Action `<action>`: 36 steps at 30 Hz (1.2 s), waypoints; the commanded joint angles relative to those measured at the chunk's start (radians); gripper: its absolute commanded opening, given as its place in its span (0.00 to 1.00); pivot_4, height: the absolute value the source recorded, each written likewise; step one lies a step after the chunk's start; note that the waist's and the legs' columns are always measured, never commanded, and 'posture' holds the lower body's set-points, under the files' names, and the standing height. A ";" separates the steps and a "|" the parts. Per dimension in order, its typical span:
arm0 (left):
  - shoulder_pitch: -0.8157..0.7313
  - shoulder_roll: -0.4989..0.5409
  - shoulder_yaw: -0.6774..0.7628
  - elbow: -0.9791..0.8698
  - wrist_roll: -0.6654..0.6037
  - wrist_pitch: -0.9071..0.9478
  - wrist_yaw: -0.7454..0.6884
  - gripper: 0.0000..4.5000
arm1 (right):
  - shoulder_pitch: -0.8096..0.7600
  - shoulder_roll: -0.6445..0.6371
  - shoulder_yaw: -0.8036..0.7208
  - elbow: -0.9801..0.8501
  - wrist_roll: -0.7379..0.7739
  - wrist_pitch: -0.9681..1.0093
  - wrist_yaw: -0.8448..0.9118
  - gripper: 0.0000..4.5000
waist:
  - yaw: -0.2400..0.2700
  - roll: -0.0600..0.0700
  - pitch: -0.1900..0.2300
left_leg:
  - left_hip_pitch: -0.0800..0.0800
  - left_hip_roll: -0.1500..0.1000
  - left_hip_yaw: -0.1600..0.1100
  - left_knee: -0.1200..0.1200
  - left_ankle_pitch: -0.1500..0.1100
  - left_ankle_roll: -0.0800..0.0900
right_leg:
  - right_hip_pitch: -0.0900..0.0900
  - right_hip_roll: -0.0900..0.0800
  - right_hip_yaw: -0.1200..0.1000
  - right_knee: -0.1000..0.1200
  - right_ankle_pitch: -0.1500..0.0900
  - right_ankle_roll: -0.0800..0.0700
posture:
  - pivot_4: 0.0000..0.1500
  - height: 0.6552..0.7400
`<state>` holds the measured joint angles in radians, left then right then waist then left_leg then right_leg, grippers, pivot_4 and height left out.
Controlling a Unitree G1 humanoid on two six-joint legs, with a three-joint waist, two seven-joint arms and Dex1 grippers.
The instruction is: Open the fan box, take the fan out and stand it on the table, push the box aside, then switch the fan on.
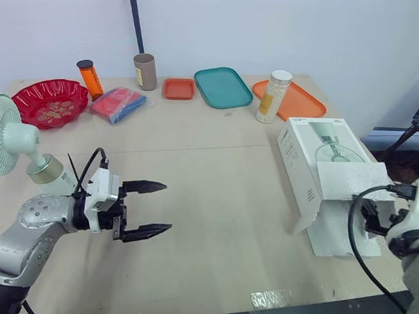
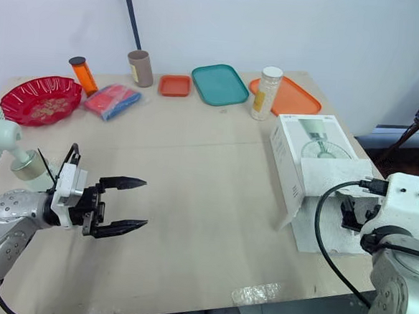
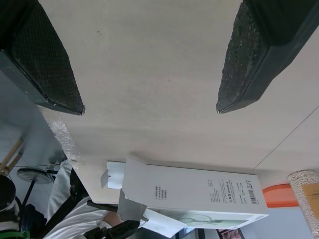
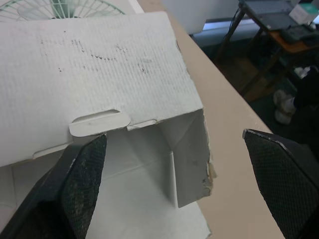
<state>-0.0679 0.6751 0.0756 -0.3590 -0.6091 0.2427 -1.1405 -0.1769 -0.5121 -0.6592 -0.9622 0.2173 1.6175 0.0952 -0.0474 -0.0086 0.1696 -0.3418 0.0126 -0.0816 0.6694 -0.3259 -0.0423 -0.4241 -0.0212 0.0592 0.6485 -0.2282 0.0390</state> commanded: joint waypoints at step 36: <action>0.221 -0.006 0.130 -0.168 0.056 -0.080 0.162 1.00 | -0.117 -0.365 0.238 0.113 0.640 -0.567 0.746 0.99 | 0.002 -0.005 0.003 | 0.000 0.000 -0.001 0.001 -0.001 0.001 | 0.002 0.000 0.000 -0.002 -0.001 0.001 | 1.00 1.00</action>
<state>0.1369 0.6627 0.1730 -0.4908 -0.5630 0.1923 -0.9865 -0.3009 -0.8614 -0.4456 -0.8523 0.8760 1.1195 0.8118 -0.0450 -0.0138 0.1722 -0.3414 0.0130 -0.0822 0.6704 -0.3266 -0.0410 -0.4224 -0.0211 0.0589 0.6467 -0.2287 0.0396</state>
